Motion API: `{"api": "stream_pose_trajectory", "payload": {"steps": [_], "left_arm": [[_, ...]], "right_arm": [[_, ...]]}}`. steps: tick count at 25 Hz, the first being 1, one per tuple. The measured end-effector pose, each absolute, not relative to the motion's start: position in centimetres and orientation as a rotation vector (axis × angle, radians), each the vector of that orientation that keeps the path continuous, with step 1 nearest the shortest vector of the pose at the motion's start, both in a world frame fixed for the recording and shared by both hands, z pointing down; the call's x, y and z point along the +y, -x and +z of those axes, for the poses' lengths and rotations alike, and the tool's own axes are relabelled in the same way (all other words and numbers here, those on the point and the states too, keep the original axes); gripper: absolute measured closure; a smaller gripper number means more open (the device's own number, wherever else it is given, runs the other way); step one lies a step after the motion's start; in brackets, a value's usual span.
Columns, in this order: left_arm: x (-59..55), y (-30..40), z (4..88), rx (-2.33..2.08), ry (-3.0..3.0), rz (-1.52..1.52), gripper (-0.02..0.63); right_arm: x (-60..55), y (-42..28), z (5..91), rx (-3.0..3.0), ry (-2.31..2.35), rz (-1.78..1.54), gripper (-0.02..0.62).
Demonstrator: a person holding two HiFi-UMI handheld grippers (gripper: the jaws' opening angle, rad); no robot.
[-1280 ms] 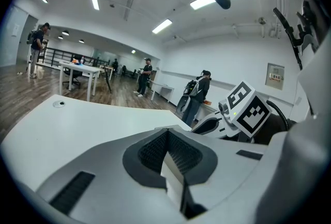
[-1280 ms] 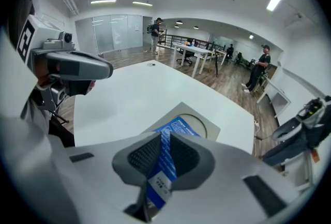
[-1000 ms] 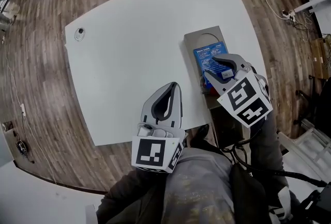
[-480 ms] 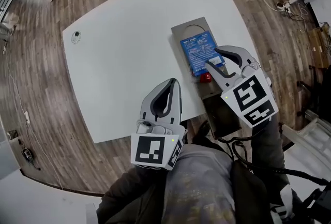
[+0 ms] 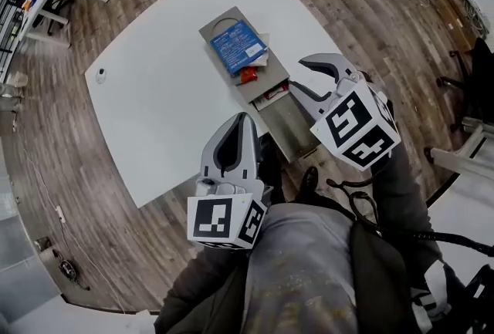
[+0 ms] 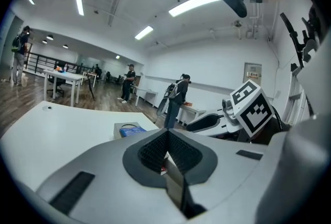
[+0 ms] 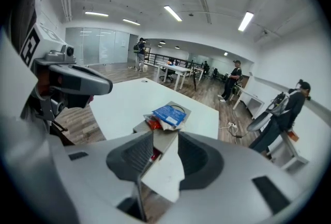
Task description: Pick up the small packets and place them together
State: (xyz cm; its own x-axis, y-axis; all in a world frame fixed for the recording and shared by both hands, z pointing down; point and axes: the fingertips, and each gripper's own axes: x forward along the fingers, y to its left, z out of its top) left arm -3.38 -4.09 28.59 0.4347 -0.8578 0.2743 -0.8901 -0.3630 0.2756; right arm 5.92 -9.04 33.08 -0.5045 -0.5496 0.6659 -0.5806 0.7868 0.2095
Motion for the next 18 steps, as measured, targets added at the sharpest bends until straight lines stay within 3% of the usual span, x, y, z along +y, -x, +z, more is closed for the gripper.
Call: {"api": "stream_pose_trajectory", "payload": {"steps": [6,18], "left_arm": [[1.8,-0.8,28.1,-1.471,-2.352,0.137,0.603],[1.4,-0.8,28.1,-1.497,-2.336,0.105,0.603]], "right_arm": [[-2.1,-8.6,35.2,-2.203,-0.779,0.073,0.443],[-1.0,-6.0,38.4,-2.184,-0.683,0.07,0.443]]}}
